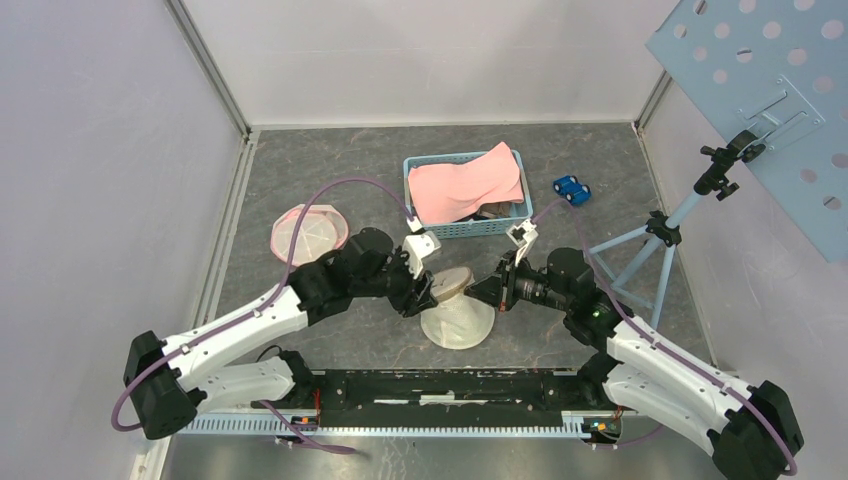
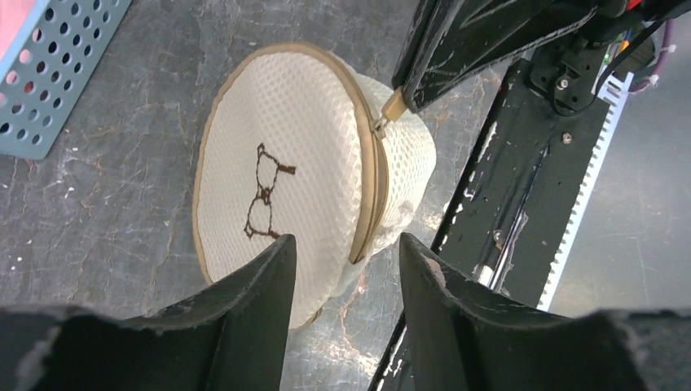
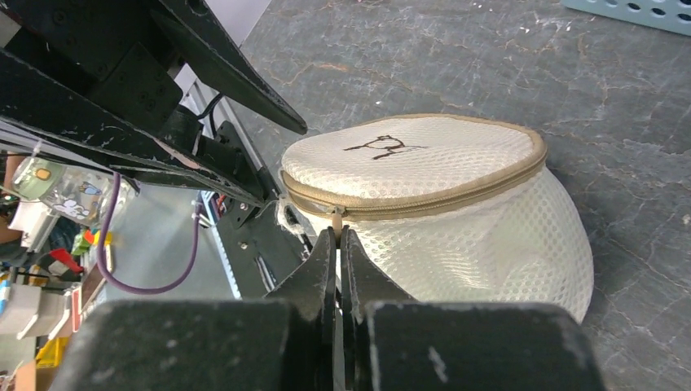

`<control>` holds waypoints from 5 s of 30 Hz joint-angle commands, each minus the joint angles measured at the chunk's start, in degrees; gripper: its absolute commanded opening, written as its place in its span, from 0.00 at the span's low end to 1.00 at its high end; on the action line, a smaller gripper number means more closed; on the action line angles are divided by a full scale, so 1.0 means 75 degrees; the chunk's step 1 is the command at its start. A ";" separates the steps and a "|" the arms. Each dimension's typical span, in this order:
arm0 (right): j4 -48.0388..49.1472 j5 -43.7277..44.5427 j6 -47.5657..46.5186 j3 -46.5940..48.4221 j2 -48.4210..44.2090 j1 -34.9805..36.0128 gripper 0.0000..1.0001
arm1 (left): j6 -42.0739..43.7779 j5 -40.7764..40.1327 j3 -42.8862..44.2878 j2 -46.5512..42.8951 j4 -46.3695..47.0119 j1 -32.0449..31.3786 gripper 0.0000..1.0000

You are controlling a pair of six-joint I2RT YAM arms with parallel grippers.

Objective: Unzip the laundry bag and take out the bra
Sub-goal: Unzip the laundry bag at the center of the board.

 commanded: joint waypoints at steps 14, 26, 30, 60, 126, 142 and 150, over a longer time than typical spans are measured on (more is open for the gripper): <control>0.1297 -0.0513 0.0548 -0.0305 0.0069 -0.0027 0.00 | 0.0185 0.0255 0.0462 0.0749 0.0246 -0.0076 0.38; -0.0008 0.0255 -0.0361 0.0132 -0.0169 -0.0220 0.00 | 0.0987 -0.1138 -0.0302 -0.0760 -0.0275 -0.0018 0.02; -0.0068 0.0280 -0.0497 0.0259 -0.0117 -0.0253 0.00 | 0.1065 -0.1237 -0.0440 -0.0974 -0.0383 0.0034 0.15; 0.0307 0.0170 -0.0500 0.0268 -0.0156 -0.0319 0.00 | 0.1344 -0.1198 0.0340 0.0126 0.0561 -0.0449 0.05; 0.0735 -0.0446 -0.0438 -0.0289 -0.0142 -0.0555 0.00 | 0.0324 -0.0885 0.1010 0.1587 0.0588 -0.0891 0.41; -0.0079 -0.0076 -0.1113 0.0150 -0.0017 -0.0821 0.00 | 0.0721 -0.1666 0.0226 0.0298 -0.0398 -0.0871 0.42; 0.0584 -0.0454 -0.0614 -0.0150 0.0008 -0.0739 0.00 | 0.0333 -0.0930 0.1077 0.1003 0.0274 -0.0906 0.61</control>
